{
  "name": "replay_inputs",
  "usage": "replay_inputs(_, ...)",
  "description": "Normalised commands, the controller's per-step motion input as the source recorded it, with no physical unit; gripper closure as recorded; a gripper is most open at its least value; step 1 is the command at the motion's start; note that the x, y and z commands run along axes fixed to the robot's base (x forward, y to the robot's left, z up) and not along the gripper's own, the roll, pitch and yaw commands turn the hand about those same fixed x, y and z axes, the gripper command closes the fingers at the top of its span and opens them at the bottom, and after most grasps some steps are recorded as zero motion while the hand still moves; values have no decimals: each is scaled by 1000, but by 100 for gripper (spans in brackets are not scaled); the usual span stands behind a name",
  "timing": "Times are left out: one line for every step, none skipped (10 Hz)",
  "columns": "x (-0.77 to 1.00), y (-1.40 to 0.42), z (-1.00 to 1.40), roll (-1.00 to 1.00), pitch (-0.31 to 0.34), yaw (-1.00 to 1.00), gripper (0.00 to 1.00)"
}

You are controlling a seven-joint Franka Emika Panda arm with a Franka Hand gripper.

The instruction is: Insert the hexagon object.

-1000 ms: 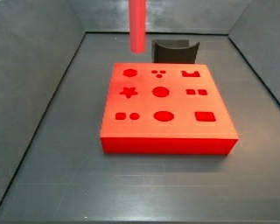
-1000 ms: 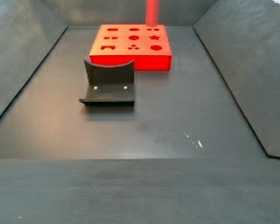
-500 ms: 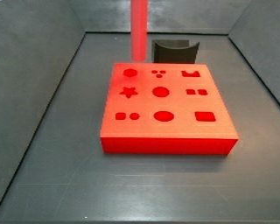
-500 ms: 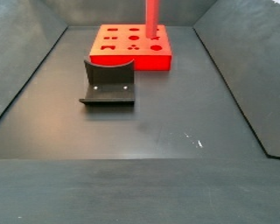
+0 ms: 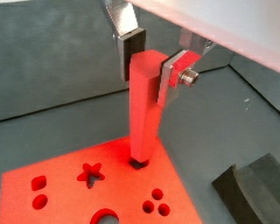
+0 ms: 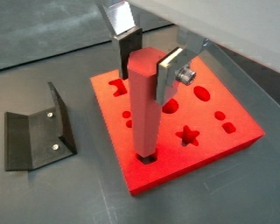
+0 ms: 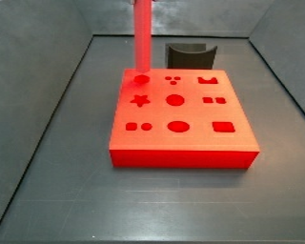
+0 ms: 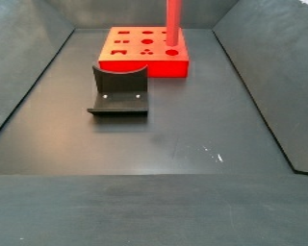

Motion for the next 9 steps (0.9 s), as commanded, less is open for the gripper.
replay_inputs(46, -43, -171, -63, -151, 0, 100)
replay_inputs(-49, 0, -206, 0, -71, 0, 100)
replay_inputs(-109, 0, -194, 0, -63, -11, 100)
replay_inputs(0, 0, -249, 0, -103, -57, 100)
replay_inputs(0, 0, -220, 0, -67, -29, 100)
replay_inputs(0, 0, -166, 0, -64, 0, 100)
replay_inputs(0, 0, -217, 0, -81, 0, 100)
replay_inputs(-74, 31, -231, 23, -40, 0, 100)
replay_inputs(-80, 17, -163, 0, -34, 0, 100)
